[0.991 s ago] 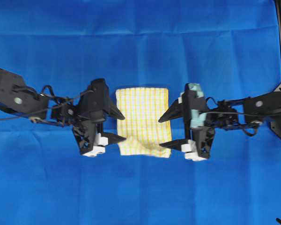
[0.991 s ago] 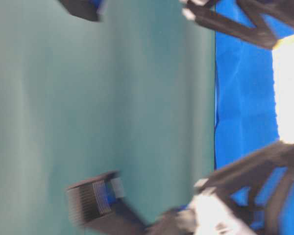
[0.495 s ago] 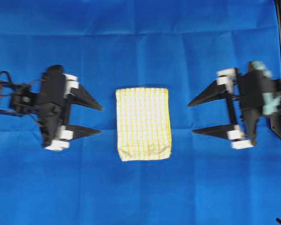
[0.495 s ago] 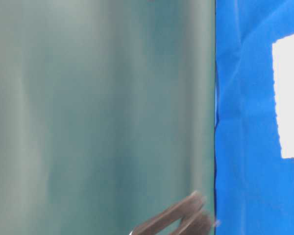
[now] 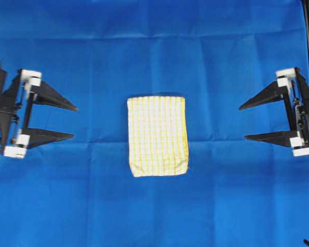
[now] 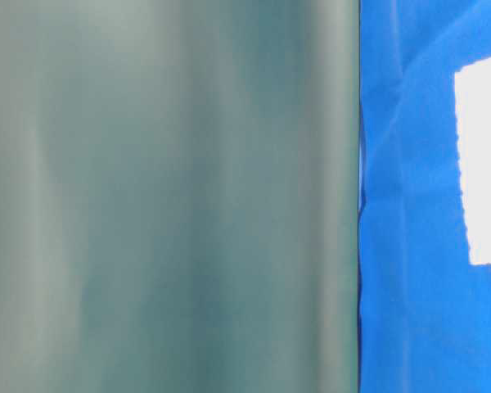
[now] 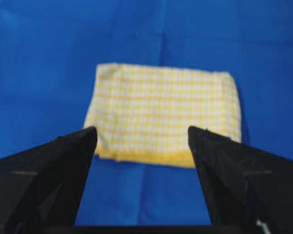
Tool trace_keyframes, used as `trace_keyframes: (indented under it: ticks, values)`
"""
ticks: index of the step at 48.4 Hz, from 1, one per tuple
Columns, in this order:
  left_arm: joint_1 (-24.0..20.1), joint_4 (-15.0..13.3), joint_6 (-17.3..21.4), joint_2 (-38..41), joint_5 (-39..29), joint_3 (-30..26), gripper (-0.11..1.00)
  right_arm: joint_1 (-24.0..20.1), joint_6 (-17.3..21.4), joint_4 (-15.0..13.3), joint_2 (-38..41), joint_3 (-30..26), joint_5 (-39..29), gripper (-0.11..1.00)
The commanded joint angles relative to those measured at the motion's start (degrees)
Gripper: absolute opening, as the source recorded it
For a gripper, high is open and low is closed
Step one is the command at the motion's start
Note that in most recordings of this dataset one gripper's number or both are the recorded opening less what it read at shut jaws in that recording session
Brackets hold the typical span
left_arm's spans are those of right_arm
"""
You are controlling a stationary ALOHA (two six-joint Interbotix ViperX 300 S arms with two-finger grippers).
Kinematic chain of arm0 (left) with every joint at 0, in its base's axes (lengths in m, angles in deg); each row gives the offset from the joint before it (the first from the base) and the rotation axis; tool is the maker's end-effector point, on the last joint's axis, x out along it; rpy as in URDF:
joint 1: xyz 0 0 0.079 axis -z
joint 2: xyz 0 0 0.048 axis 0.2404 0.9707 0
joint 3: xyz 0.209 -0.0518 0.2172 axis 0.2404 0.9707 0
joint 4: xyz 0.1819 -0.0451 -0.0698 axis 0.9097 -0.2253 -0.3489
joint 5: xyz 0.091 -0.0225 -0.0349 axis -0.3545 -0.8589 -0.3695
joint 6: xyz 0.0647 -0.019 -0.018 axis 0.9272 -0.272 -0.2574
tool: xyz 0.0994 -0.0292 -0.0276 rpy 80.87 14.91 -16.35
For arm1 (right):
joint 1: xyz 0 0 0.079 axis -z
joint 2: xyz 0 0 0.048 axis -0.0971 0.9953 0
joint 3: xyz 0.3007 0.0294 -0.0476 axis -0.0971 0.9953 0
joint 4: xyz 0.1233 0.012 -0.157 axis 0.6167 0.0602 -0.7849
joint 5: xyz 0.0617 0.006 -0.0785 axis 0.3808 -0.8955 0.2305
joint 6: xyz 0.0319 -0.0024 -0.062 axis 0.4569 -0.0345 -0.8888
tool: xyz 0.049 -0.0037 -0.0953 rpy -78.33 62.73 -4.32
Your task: Fold the yellow towel.
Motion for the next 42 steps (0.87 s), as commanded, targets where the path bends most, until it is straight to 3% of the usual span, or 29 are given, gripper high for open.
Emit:
trace_keyframes:
  ticks: [1,22,42]
  values:
    - [-0.09,0.09,0.09,-3.43,0.62,1.67,0.66,0.44,-0.09,-0.18,-1.76,1.49,1.41,0.76]
    - [-0.09,0.09,0.09,-21.09,2.37,15.47,0.66,0.62,0.26,1.23,-7.12,10.02,7.56,0.76]
    - [-0.09,0.18,0.35,-23.64,2.02,17.84,0.65,0.53,0.26,1.23,-6.06,10.55,8.79,0.76]
